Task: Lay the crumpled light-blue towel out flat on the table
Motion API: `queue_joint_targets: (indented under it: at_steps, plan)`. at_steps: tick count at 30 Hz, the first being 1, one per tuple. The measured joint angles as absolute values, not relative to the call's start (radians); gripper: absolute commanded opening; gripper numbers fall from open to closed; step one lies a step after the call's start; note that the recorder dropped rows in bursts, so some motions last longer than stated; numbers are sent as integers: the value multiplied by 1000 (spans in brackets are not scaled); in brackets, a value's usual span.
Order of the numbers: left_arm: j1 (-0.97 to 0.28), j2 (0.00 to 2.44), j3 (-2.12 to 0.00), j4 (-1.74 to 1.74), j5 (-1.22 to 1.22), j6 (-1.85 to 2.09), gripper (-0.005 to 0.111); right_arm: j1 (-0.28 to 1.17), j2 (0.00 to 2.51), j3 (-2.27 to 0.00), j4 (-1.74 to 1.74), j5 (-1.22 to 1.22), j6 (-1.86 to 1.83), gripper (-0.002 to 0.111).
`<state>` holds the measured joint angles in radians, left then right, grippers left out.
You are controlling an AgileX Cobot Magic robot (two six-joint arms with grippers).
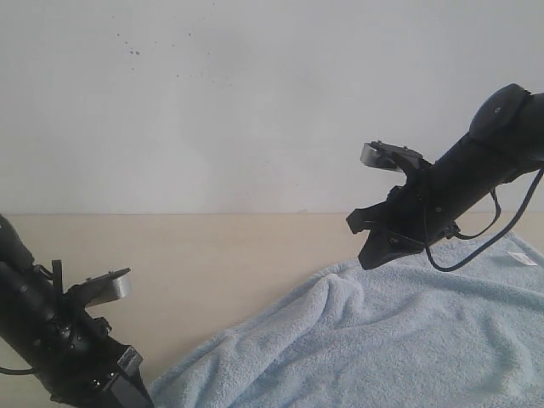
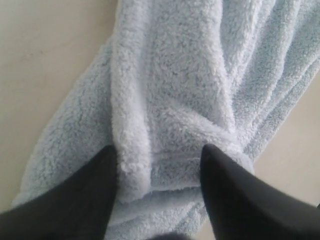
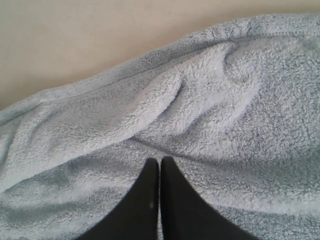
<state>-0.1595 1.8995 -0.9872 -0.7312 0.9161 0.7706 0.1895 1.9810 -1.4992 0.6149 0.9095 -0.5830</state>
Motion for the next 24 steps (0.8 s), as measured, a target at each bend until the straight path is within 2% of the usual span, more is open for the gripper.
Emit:
queue_joint_targets:
  at_steps: [3,7,8,19,24]
  plan:
    - [-160,1899,-981,-736,912,771,40,189,1981,-1499,615,909,-583,0]
    - [-160,1899,-978,-738,907,771,9,189,1981,-1499,615,909,-583,0]
    - [-160,1899,-978,-738,905,771,4,189,1981,-1499,615,909,-583,0]
    - [-160,1893,-1012,-738,889,804,4,189,1981,-1499,615,912,-583,0]
    - [-130,1828,-1071,-738,748,806,4,189,1981,-1499,615,908,-583,0]
